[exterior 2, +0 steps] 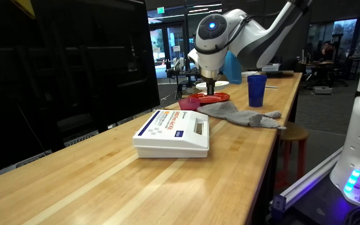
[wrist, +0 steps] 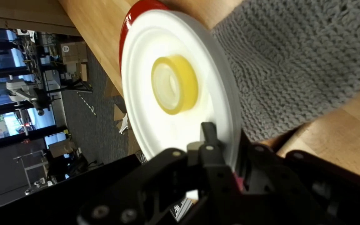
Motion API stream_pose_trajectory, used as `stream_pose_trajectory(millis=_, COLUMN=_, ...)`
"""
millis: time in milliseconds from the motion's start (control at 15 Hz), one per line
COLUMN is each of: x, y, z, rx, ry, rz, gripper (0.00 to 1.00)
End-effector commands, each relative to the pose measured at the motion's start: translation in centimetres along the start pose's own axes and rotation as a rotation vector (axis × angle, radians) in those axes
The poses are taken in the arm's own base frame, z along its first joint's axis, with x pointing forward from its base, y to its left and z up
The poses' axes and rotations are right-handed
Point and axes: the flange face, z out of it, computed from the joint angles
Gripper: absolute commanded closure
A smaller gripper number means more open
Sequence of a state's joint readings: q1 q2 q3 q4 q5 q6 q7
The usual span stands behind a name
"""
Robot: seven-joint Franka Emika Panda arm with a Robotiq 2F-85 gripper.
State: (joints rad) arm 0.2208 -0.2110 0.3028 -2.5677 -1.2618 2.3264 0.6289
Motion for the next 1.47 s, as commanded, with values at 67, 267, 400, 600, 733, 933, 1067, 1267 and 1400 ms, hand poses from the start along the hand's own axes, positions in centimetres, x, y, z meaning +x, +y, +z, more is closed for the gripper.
stream_pose_trajectory(millis=67, x=1.1, y=1.5, z=4.0, rx=0.019, ry=0.004, rz=0.049, gripper=0.96)
stream_pose_trajectory(millis=267, x=1.7, y=1.9, z=6.2, rx=0.045, ry=-0.001, rz=0.039, gripper=0.96)
stream_pose_trajectory(millis=400, x=2.1, y=2.3, z=7.5, rx=0.045, ry=-0.012, rz=0.040, gripper=0.96)
stream_pose_trajectory(millis=600, x=2.9, y=3.1, z=9.1, rx=0.035, ry=-0.021, rz=0.035, gripper=0.96)
stream_pose_trajectory(millis=733, x=3.3, y=3.5, z=9.9, rx=0.032, ry=-0.019, rz=0.036, gripper=0.96)
stream_pose_trajectory(millis=933, x=3.8, y=3.9, z=10.6, rx=0.029, ry=-0.006, rz=0.040, gripper=0.96)
stream_pose_trajectory(millis=1067, x=4.1, y=4.0, z=11.1, rx=0.028, ry=0.002, rz=0.039, gripper=0.96)
stream_pose_trajectory(millis=1267, x=4.3, y=4.8, z=11.7, rx=0.025, ry=0.008, rz=0.048, gripper=0.96)
stream_pose_trajectory(millis=1400, x=4.5, y=5.8, z=12.1, rx=0.024, ry=0.013, rz=0.062, gripper=0.96)
